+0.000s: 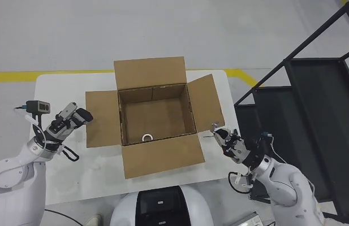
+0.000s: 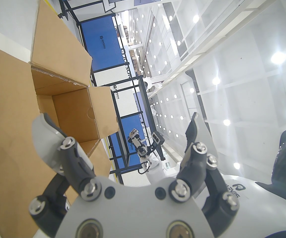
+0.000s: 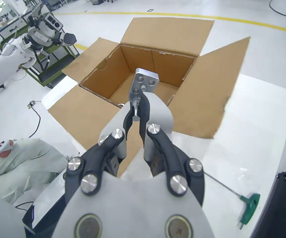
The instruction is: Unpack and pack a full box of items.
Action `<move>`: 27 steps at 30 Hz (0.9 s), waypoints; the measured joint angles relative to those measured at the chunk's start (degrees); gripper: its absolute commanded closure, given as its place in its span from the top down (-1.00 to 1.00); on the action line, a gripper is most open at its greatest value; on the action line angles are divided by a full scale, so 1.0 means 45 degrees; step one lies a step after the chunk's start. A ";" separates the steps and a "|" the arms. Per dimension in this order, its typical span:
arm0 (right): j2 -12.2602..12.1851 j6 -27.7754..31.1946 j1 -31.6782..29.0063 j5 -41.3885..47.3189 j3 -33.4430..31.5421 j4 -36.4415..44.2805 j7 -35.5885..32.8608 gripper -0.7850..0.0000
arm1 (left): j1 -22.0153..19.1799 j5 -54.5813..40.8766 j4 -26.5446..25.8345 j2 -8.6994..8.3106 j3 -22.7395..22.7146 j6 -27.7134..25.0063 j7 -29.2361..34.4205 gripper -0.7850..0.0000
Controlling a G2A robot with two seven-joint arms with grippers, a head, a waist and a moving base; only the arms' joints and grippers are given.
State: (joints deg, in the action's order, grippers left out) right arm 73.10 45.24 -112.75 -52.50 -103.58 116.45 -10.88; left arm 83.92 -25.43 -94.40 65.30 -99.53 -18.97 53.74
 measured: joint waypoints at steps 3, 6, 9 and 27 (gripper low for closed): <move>-0.0034 0.0274 -0.0343 -0.0026 -0.0372 -0.0811 0.0606 -1.00 | 0.0000 0.0000 0.0000 0.0000 0.0000 0.0000 0.0000 1.00; -0.0109 0.0408 -0.0083 -0.0082 -0.0309 -0.1825 0.0161 -1.00 | 0.0000 0.0000 0.0000 0.0000 0.0000 0.0000 0.0000 1.00; -0.0181 0.0464 0.0461 -0.0185 0.0038 -0.2712 -0.0502 -1.00 | 0.0000 0.0000 0.0000 0.0000 0.0000 0.0000 0.0000 1.00; -0.0237 -0.4307 0.3554 -0.0073 0.2173 -0.6197 -0.4443 -1.00 | 0.0000 0.0000 0.0000 0.0000 0.0000 0.0000 0.0000 1.00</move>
State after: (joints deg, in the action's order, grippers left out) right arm 72.03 25.86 -96.75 -52.82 -93.80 88.56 -30.88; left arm 83.92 -25.43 -94.40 65.30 -99.53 -18.97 53.74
